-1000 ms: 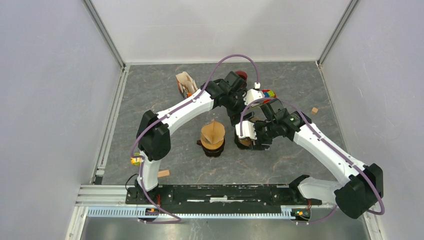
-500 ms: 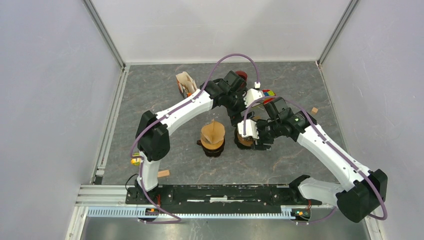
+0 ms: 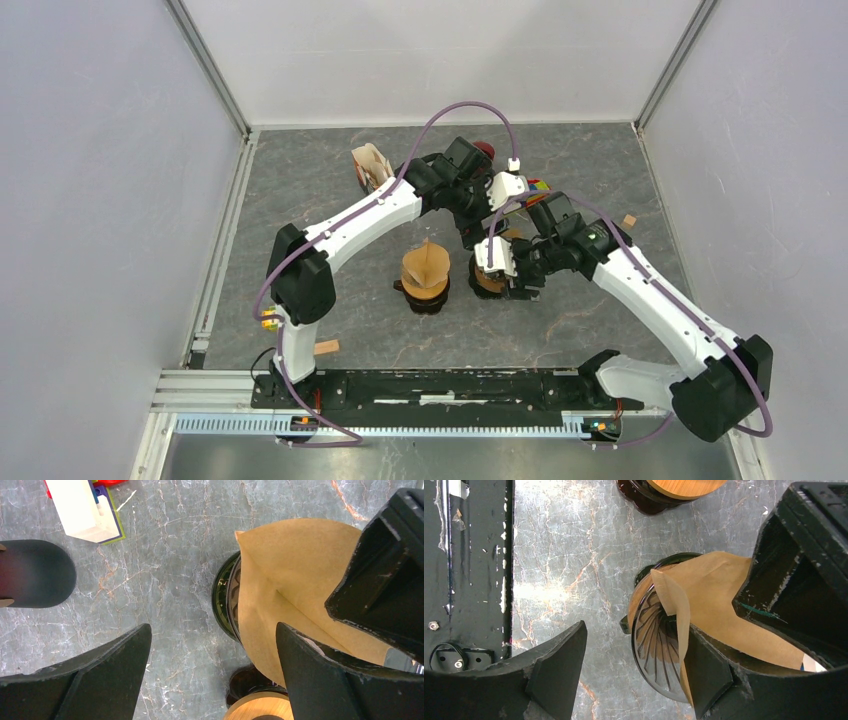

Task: Place the coffee filter in the dripper
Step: Place the coffee filter in the coffee dripper.

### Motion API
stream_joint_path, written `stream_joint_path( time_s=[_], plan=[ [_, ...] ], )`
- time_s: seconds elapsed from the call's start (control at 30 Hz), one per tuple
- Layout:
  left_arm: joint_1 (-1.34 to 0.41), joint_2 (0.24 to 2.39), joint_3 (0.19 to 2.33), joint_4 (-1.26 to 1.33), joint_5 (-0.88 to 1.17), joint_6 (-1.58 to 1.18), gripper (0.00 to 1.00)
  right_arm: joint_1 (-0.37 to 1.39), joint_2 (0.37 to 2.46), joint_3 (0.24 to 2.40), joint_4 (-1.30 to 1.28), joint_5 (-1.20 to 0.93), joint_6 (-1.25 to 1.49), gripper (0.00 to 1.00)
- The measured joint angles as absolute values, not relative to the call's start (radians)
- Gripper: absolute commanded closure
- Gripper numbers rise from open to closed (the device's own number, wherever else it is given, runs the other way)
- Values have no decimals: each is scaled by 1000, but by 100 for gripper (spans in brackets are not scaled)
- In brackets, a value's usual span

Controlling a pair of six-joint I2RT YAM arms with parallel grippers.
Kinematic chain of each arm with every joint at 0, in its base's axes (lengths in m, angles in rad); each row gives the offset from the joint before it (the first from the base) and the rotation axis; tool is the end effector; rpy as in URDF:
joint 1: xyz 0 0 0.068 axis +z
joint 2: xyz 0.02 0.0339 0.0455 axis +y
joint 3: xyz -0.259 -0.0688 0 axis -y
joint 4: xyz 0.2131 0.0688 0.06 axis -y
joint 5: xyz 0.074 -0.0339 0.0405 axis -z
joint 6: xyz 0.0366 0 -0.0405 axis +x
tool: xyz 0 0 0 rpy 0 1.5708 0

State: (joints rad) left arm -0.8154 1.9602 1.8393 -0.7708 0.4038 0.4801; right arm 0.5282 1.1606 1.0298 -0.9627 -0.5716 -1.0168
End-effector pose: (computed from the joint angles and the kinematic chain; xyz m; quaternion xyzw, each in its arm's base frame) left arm 0.2670 -0.3045 0.3032 0.6106 0.6963 -0.2409 0.2902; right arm 0.1489 0.1098 0.2896 -0.6984 0.6211 0.2109 0.2863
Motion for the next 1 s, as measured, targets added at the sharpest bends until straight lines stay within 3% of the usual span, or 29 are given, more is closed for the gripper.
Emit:
stream_joint_path(
  time_s=[1.0],
  plan=[
    [-816,1973,1822,-770,424,458,0,528,1190,932,-939,-630,-1037,29]
  ],
)
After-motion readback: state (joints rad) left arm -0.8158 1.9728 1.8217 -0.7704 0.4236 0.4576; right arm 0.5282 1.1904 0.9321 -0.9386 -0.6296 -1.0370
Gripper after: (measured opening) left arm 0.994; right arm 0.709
